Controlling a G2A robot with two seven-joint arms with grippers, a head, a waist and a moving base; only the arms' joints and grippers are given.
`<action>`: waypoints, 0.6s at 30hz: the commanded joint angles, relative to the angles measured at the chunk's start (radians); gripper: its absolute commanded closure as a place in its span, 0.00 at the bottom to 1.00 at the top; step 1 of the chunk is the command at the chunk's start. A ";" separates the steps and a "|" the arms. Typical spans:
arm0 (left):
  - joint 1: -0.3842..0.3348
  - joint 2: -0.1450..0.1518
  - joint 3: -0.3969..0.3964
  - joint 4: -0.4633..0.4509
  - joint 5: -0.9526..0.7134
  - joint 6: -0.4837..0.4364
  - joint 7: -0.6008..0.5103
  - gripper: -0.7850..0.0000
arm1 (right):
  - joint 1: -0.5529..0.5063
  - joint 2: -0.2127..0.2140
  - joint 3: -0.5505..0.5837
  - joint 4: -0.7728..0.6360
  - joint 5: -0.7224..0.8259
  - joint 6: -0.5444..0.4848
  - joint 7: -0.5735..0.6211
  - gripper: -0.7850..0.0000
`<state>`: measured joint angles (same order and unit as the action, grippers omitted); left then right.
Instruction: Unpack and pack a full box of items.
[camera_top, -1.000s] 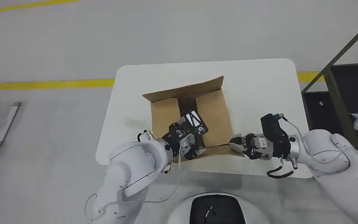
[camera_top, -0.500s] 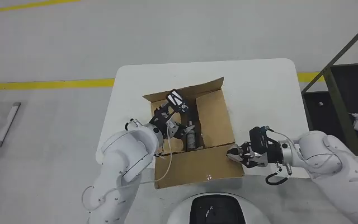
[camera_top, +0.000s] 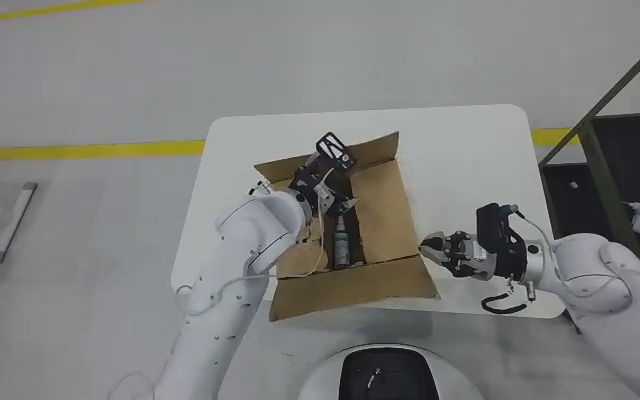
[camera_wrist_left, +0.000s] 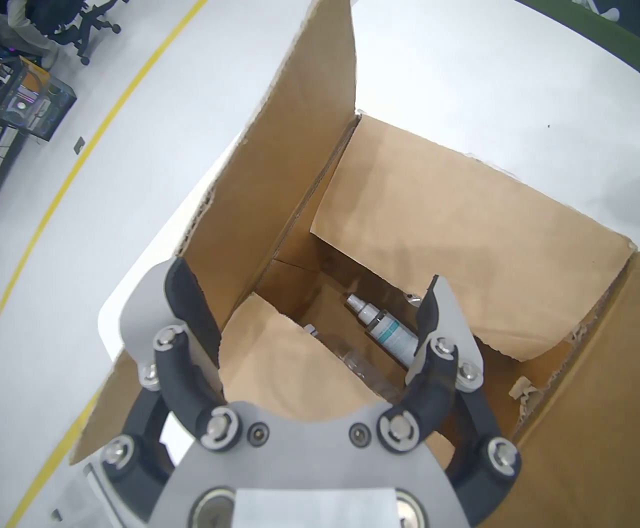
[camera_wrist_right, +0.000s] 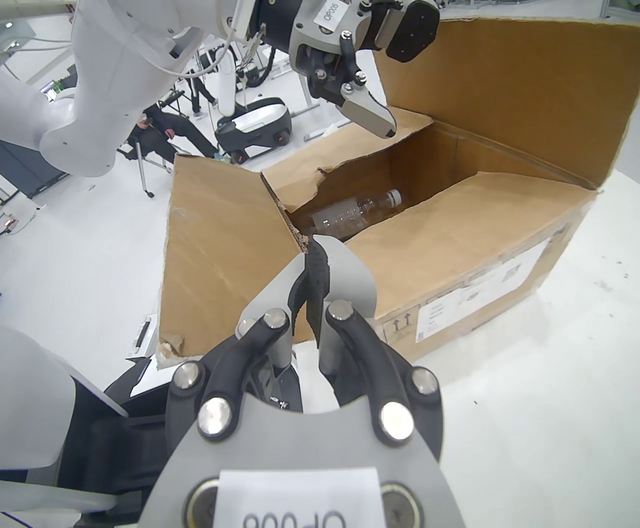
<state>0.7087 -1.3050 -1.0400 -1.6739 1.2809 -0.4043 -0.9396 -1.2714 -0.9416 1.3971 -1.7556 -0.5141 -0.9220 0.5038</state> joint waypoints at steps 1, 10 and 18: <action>-0.029 -0.004 0.010 0.051 0.000 0.007 0.014 0.00 | -0.006 0.001 0.005 -0.005 -0.002 0.005 -0.005 1.00; -0.148 -0.028 0.059 0.242 0.009 0.032 0.096 0.00 | -0.035 0.008 0.036 -0.005 -0.004 0.025 -0.030 1.00; -0.230 -0.057 0.121 0.411 -0.001 0.044 0.146 0.00 | -0.054 0.012 0.051 -0.002 -0.005 0.035 -0.038 1.00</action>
<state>0.4867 -1.3582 -0.9275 -1.2833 1.2822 -0.3620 -0.7975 -1.3242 -0.9295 1.4472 -1.7576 -0.5193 -0.8873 0.4653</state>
